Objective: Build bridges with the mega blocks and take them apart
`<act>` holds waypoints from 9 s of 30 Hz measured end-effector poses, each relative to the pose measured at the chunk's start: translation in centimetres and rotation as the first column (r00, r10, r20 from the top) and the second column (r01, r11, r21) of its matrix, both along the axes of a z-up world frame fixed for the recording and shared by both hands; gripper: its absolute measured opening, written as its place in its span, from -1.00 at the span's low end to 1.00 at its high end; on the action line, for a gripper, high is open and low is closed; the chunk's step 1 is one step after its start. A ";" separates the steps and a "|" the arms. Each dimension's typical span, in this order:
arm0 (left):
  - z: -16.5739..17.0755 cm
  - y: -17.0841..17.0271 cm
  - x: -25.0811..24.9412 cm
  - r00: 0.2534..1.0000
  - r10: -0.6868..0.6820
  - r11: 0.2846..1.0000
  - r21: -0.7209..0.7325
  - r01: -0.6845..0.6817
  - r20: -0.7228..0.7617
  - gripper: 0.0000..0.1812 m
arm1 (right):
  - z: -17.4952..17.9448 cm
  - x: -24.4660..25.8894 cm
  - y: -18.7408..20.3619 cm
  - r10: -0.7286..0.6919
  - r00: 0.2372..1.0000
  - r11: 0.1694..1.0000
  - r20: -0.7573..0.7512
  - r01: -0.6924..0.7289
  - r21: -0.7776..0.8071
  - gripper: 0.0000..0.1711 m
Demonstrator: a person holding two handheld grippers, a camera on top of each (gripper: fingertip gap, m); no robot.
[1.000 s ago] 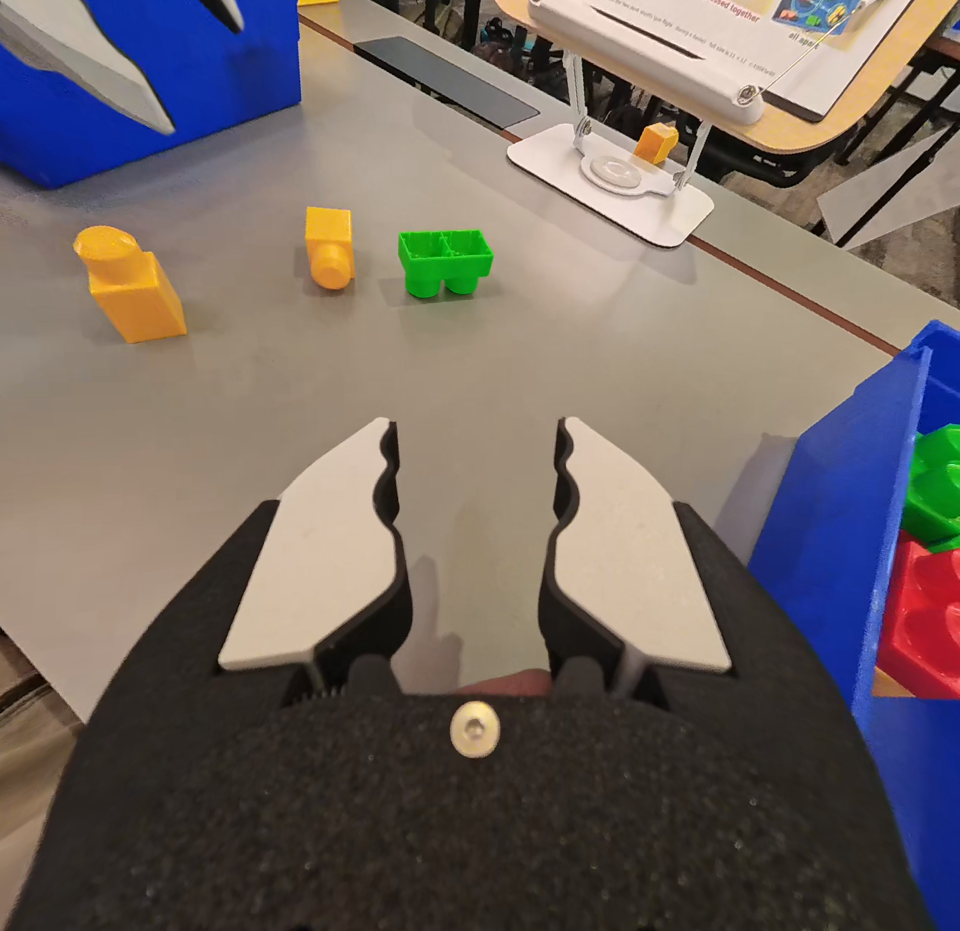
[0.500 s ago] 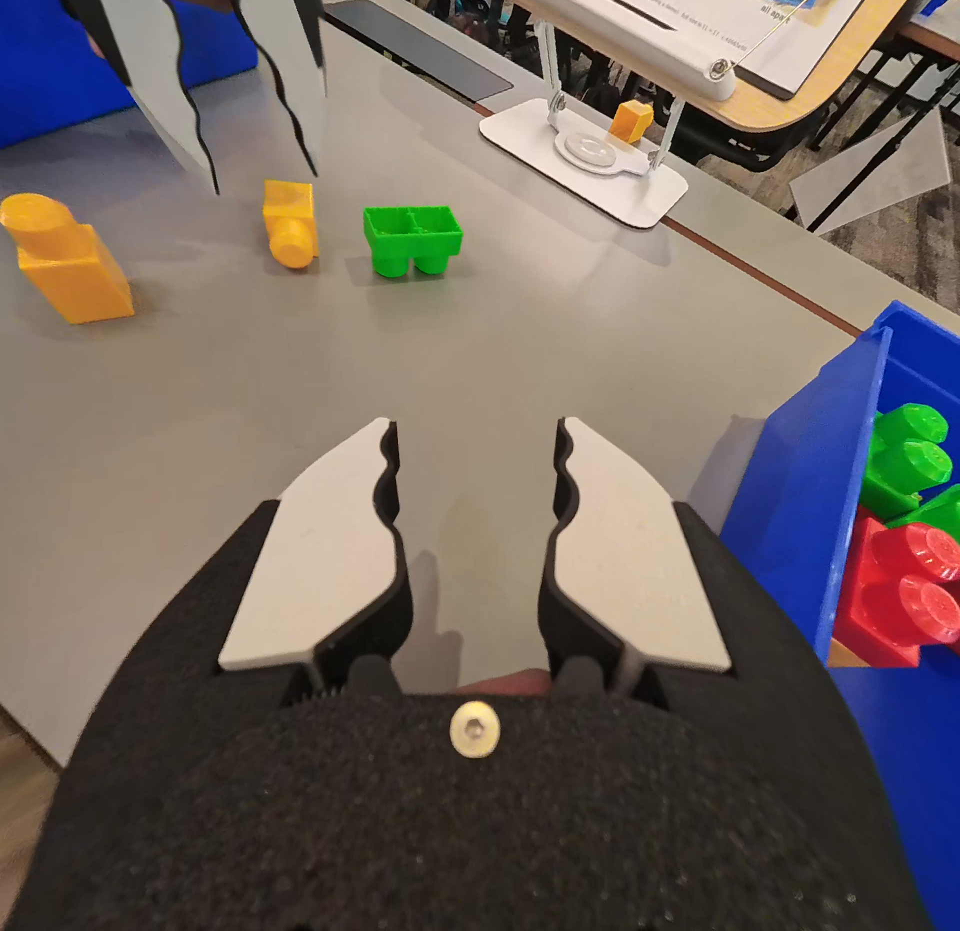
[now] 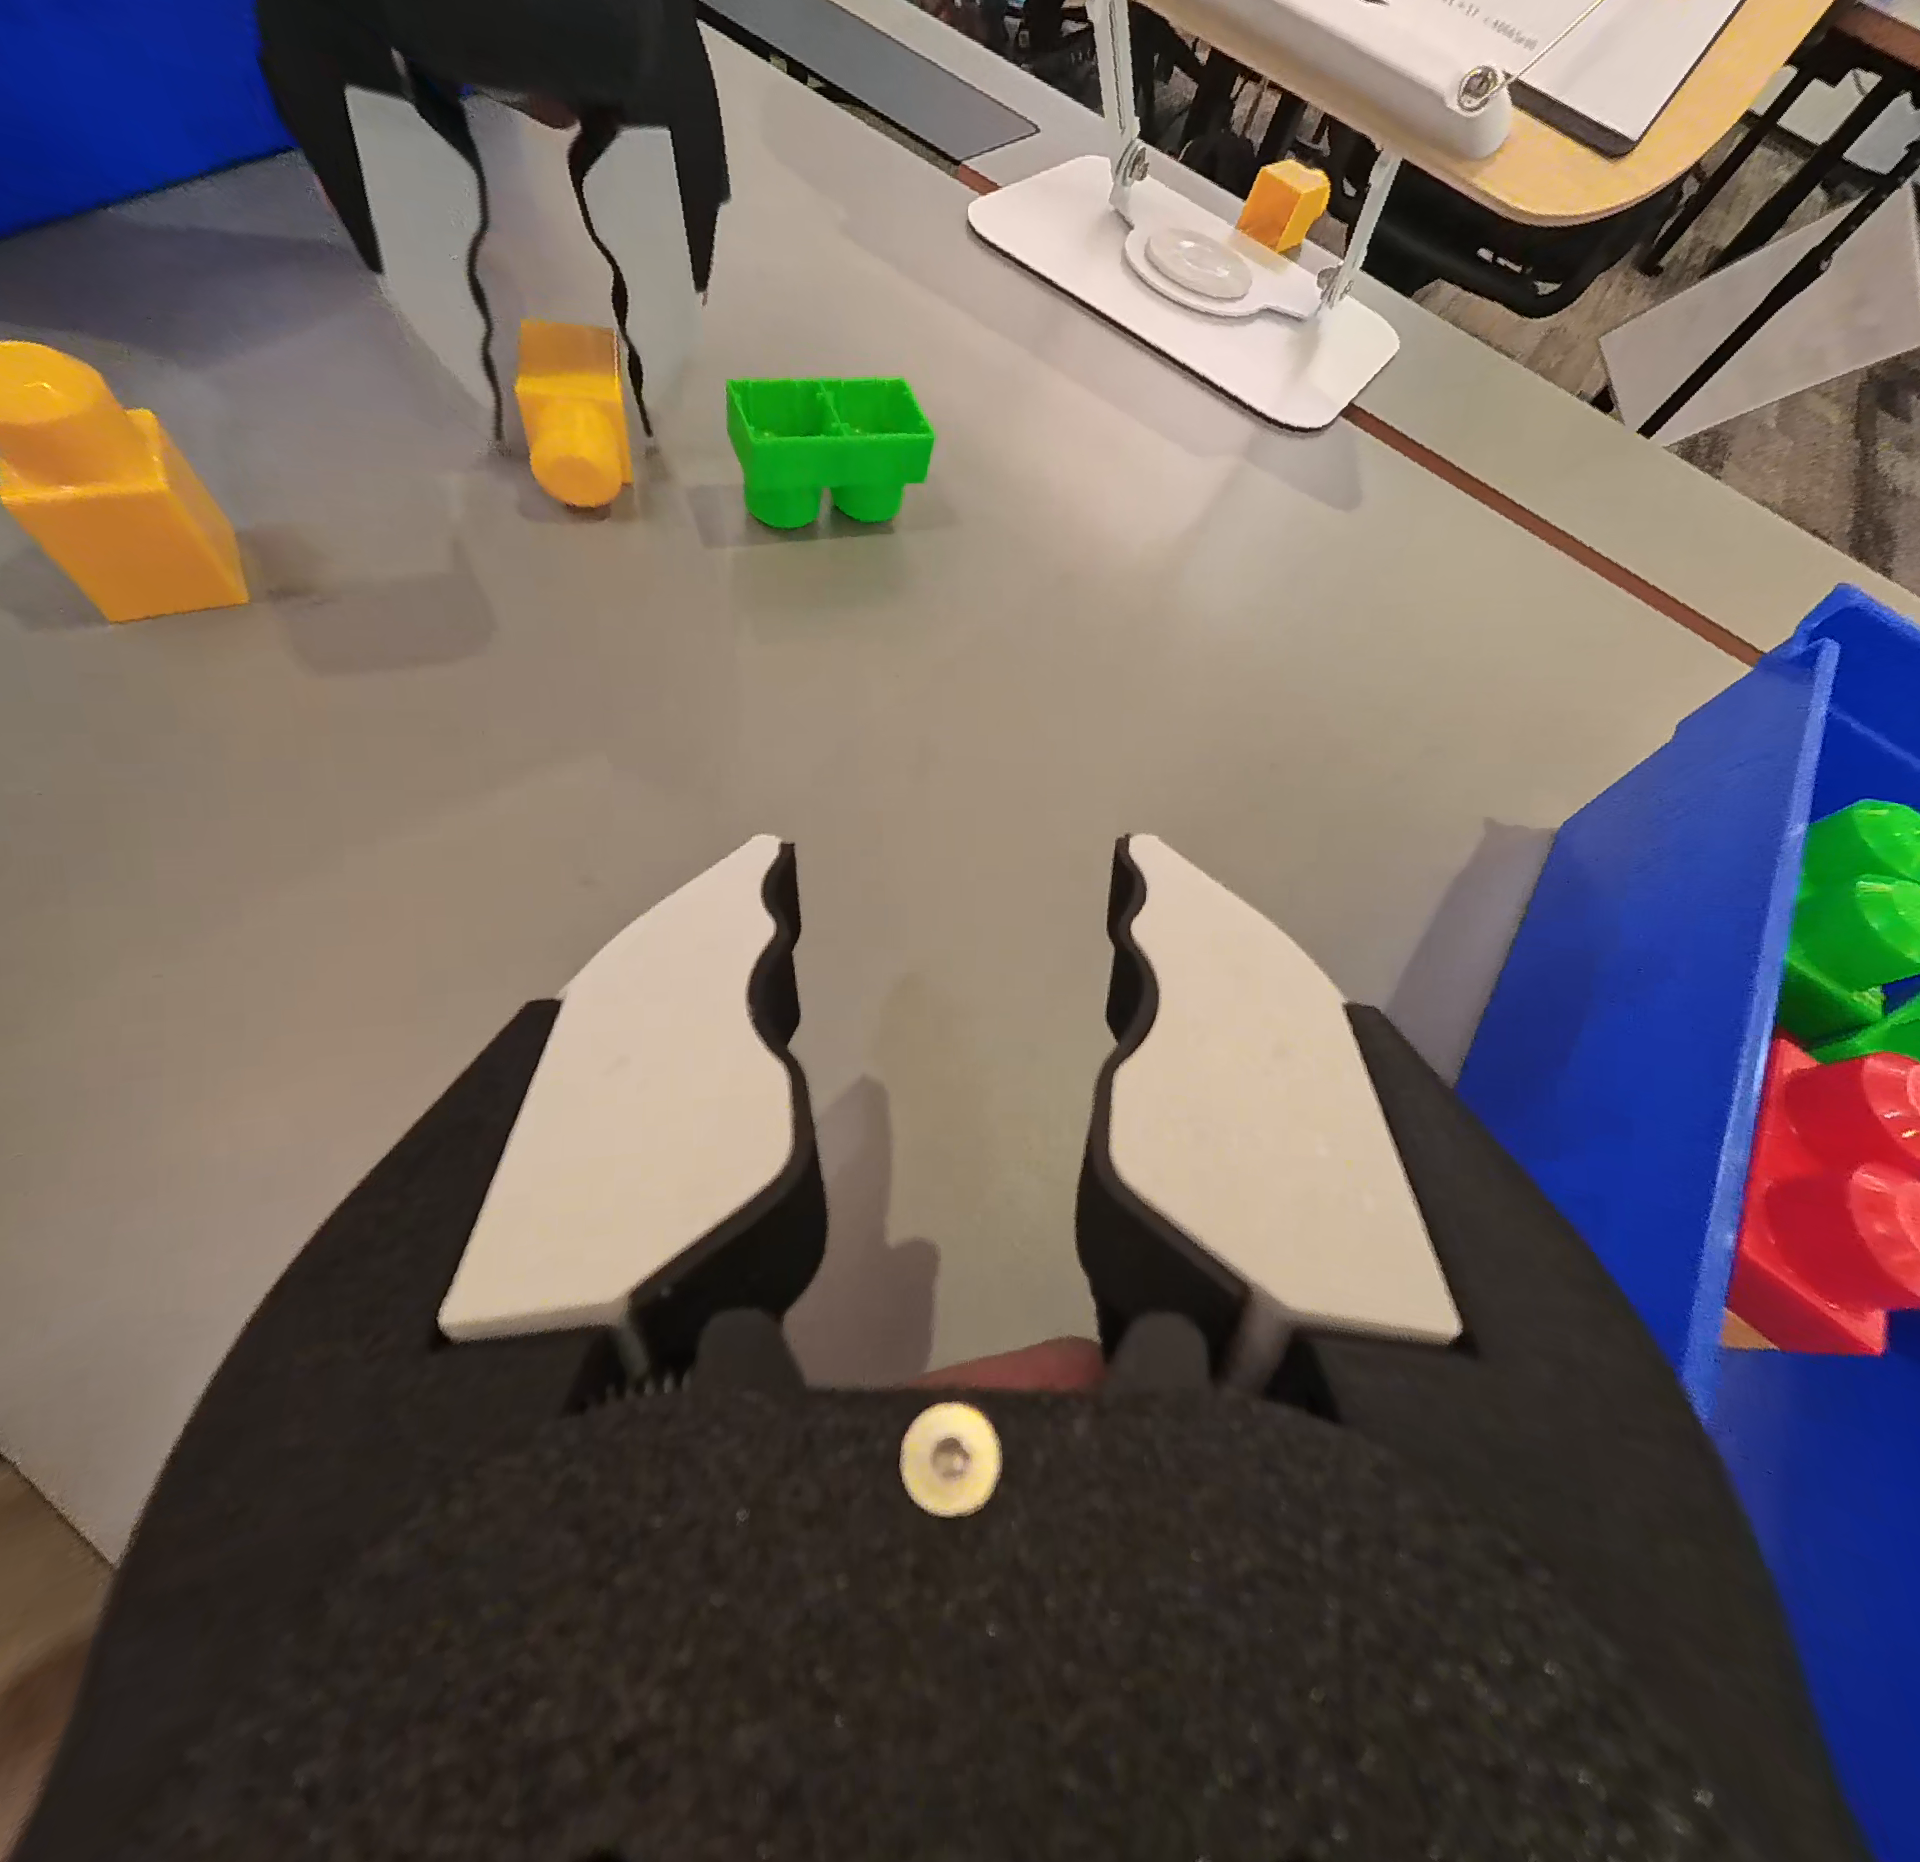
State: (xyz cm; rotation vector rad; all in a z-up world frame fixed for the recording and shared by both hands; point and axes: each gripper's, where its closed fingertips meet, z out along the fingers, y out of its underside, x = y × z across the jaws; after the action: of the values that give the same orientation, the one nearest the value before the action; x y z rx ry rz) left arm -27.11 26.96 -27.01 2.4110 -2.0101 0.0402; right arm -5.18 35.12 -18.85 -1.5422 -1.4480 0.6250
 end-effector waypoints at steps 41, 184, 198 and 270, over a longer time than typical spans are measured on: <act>7.6 -11.9 4.0 0.020 0.417 -0.185 0.106 -0.977 0.909 -0.60 | 2.5 -0.5 -3.3 0.073 0.996 0.997 -0.054 -0.072 0.024 -0.36; 0.9 -14.4 3.1 -0.090 0.719 -0.213 0.096 -0.972 0.689 -1.00 | 0.4 -0.6 -2.0 0.051 0.999 0.999 -0.015 -0.051 -0.011 -0.36; 0.9 -13.3 2.4 -0.064 0.726 -0.206 0.128 -0.970 0.684 -1.00 | 0.2 -0.6 -1.9 0.049 0.999 0.999 -0.012 -0.050 -0.016 -0.36; 5.0 -15.7 2.5 -0.020 0.503 -0.233 0.114 -0.966 0.864 -0.84 | -0.7 -1.1 -1.9 0.045 0.999 0.998 0.015 -0.044 -0.034 -0.37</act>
State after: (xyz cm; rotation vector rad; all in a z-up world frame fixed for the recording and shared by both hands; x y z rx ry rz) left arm -24.59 11.28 -22.00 4.1396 0.7085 -0.2703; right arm -6.29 33.21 -19.51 -1.5479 -1.4938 0.6686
